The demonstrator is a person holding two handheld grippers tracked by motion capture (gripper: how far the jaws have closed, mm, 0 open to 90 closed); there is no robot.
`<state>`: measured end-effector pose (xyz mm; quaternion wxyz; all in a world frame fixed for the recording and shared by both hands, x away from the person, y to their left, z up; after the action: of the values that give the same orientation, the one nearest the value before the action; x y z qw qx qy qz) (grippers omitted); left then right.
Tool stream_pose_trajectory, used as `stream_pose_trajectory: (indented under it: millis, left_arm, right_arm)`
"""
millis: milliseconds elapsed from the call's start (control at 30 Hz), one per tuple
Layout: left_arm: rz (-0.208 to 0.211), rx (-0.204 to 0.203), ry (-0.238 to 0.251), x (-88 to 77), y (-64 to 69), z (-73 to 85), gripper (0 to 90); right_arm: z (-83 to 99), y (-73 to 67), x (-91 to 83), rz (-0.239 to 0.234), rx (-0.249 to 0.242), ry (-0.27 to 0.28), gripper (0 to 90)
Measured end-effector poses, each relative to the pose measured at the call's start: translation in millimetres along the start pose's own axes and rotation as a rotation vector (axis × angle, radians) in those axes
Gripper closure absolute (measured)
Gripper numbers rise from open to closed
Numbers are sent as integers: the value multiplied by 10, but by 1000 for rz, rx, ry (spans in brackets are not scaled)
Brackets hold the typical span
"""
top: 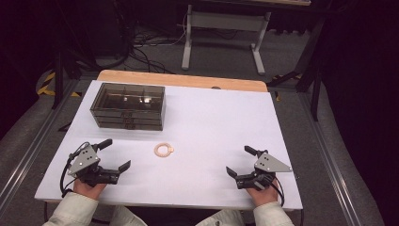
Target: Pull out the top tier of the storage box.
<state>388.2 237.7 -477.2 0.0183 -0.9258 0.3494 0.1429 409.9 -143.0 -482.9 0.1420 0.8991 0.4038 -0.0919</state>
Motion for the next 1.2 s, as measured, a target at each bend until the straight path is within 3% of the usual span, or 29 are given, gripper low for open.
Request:
stream_pose_trajectory:
  millis: [300,433,533,833,1067,1200]
  left_arm:
    - [-5,-2,2,-19,-4,-15,2]
    - [22,0,-5,-23,16,-8,1]
    - [20,24,-2,-44,31,-27,2]
    - [11,23,-8,-65,31,-64,19]
    - [4,47,-28,-45,22,-84,18]
    - [26,34,-36,-23,33,-138,12]
  right_arm:
    - [22,5,13,9,3,-17,1]
    - [28,-8,20,-2,2,-22,2]
    - [31,-15,24,-6,1,-23,12]
    - [41,-19,34,-21,17,-28,18]
    - [45,-19,34,-24,24,-30,20]
    - [49,-20,41,-29,24,-32,25]
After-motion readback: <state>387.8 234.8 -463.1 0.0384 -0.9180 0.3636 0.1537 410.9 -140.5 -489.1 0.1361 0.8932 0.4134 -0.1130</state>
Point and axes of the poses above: each handheld gripper's, and its own axes: x roughly forward along the jaws, z roughly out of its underside, y roughly to its right, the point moved 10 cm from there along x, roughly forward along the jaws, and after that the axes turned 6 degrees about -x, right-handed, at the moved point
